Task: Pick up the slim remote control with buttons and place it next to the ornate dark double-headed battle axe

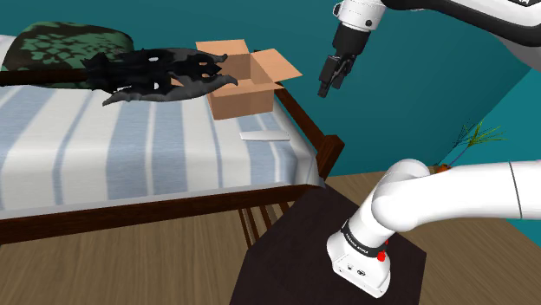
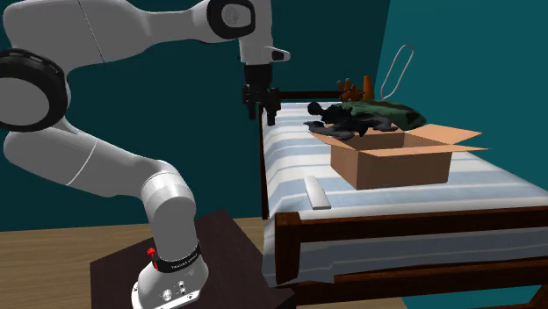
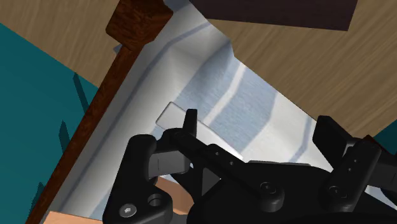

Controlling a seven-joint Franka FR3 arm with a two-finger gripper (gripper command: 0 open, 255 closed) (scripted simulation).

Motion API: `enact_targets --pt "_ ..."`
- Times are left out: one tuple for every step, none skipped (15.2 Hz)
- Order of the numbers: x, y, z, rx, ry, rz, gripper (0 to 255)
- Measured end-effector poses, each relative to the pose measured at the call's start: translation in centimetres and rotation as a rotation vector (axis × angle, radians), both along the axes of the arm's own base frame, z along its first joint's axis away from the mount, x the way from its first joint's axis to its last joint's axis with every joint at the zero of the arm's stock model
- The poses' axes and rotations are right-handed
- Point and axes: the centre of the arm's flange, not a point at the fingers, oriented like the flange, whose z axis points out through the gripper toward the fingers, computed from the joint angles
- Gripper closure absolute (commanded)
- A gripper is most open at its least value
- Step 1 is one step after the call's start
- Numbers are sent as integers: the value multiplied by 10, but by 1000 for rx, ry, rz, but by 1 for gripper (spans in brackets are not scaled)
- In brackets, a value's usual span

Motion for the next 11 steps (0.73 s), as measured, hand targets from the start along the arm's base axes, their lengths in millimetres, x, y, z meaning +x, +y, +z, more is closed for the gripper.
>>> enact_targets --pt "0 0 0 0 0 0 0" --pt "2 -3 -4 1 1 17 0" --pt "8 -8 -11 2 3 45 0" --pt "13 -14 -18 3 5 77 0" --pt "18 -21 -27 5 7 113 0" --pt "26 -23 -40 6 9 151 0" --pt "34 -28 -50 7 11 188 0" --pt "43 -32 -59 9 12 227 0" --pt "51 -37 -69 10 14 265 0" --pt "59 -40 -78 11 16 304 0" --pt "67 -40 -88 13 18 343 0"
